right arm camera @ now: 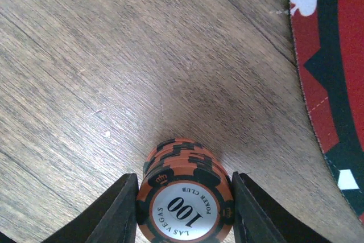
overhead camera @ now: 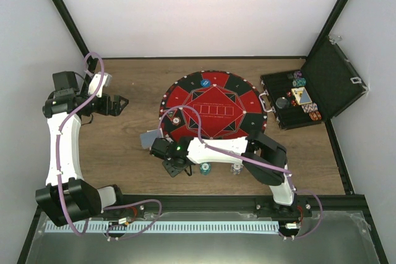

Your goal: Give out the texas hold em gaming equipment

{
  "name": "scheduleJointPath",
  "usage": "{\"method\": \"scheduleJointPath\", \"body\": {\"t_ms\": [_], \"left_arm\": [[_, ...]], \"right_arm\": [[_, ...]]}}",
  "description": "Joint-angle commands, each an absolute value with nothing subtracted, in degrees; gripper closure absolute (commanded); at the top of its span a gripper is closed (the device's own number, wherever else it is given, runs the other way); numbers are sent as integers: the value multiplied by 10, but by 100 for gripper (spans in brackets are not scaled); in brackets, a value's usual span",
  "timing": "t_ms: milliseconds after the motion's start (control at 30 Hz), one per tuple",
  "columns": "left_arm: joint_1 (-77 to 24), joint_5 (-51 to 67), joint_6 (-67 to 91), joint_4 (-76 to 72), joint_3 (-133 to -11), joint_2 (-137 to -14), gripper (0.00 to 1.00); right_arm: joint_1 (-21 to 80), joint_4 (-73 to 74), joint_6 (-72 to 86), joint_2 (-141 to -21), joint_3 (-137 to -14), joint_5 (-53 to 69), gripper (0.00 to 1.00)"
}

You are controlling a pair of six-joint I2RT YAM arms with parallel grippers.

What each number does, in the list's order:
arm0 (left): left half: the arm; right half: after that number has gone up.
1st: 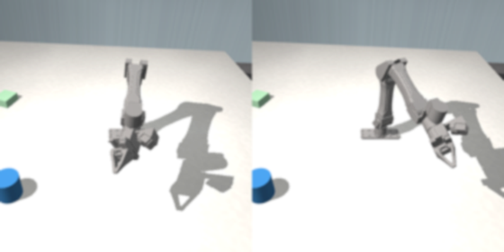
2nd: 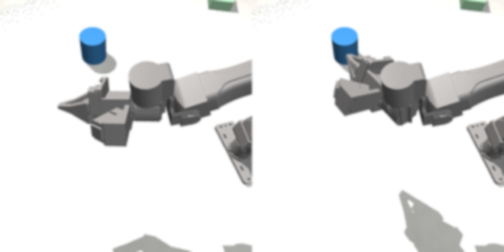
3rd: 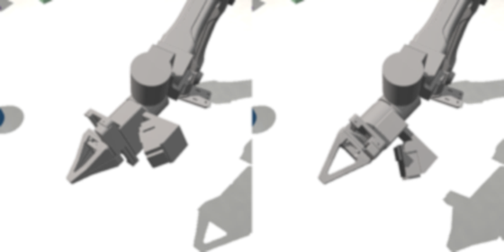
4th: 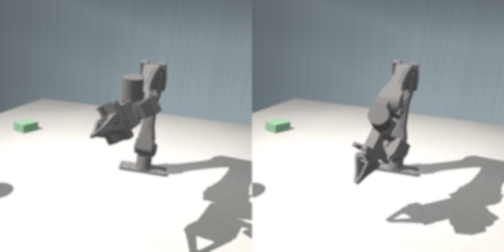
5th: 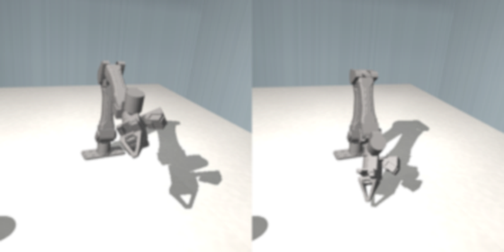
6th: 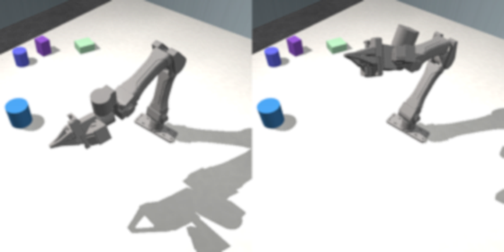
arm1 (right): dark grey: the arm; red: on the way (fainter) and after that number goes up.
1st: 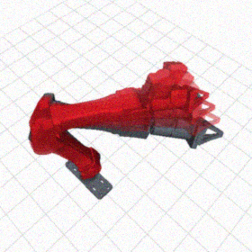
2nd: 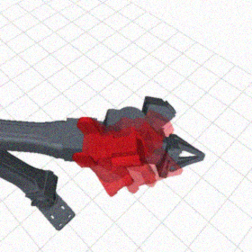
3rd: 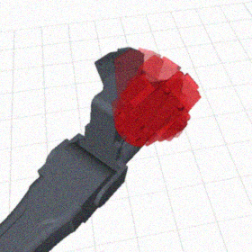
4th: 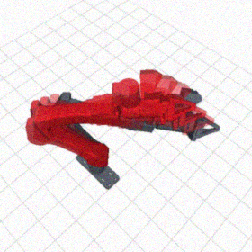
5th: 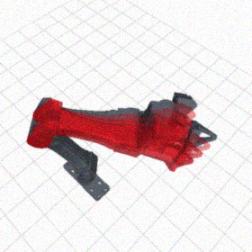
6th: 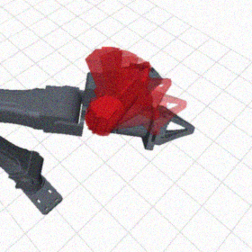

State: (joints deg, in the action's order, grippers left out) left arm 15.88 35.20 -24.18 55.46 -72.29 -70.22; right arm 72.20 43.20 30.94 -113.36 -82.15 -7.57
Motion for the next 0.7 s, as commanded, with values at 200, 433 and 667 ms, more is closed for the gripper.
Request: {"method": "scheduleJointPath", "body": {"t_ms": [200,433,667], "left_arm": [[162,358,-249,557,-723,-690,0],[162,358,-248,557,-724,-689,0],[162,357,-249,557,-724,-688,0]], "right_arm": [[728,436,311,-1143,-835,-84,67],[728,436,312,-1143,-834,-82,48],[728,434,313,-1142,-835,-82,57]]}}
